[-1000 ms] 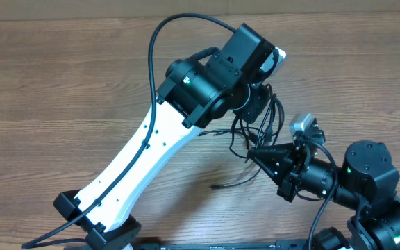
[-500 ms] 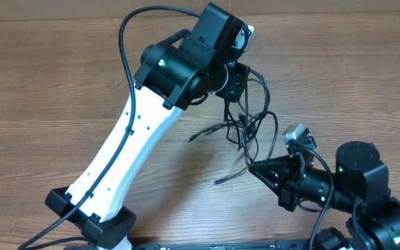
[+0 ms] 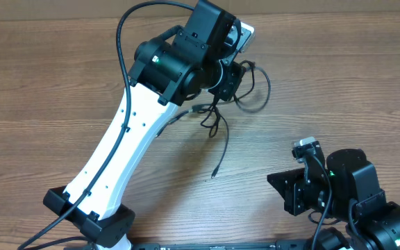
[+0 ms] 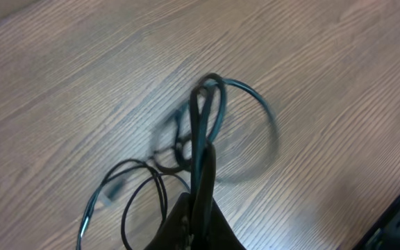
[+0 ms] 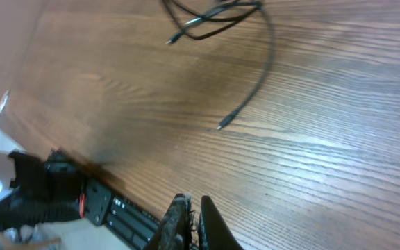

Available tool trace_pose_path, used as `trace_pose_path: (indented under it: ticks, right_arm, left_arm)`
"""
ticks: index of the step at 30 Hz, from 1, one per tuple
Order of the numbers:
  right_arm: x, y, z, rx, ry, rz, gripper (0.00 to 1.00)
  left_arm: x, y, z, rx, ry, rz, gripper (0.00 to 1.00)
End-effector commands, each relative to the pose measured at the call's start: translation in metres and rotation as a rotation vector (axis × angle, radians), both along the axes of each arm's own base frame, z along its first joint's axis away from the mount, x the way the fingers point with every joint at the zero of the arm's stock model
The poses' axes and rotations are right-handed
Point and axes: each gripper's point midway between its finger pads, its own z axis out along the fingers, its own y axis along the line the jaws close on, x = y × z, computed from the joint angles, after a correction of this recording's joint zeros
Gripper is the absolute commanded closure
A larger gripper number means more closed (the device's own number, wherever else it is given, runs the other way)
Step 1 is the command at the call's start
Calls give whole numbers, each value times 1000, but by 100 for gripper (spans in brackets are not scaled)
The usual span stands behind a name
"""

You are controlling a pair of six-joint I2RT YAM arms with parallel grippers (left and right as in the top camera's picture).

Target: Untangle cables

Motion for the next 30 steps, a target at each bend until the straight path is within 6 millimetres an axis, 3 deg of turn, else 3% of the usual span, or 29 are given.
trace_pose_path:
  ticks: [1,2,3,5,6,11,16,25,27,30]
  right_arm:
    - [9,-7,8,23,-1,-114,87]
    - [12,-7,10,42,6,-148,69]
    - [15,-8,12,61,16,-187,38]
    - [23,-10,16,104,32,-275,5]
    - [26,-11,19,124,35,-307,0]
    - [39,-6,35,225,21,-374,0]
    - [47,-6,44,251,-20,-392,0]
    - [57,-47,26,120,-35,-621,0]
    - [57,-52,23,97,-39,-641,14]
    - [56,-55,21,84,-38,-648,48]
  left_arm:
    - [-7,-1,12,24,-77,-141,96]
    - [-13,-3,11,33,-81,-198,96]
    - [-17,-4,10,41,-84,-244,96]
    - [-26,-5,7,55,-84,-330,96]
    - [-30,-5,5,63,-82,-361,96]
    - [-42,-8,4,57,-82,-463,96]
    - [-69,-24,11,-36,-101,-682,96]
    - [-78,-32,18,-100,-109,-749,96]
    - [-84,-36,23,-140,-102,-773,96]
    - [-87,-38,25,-162,-95,-784,96]
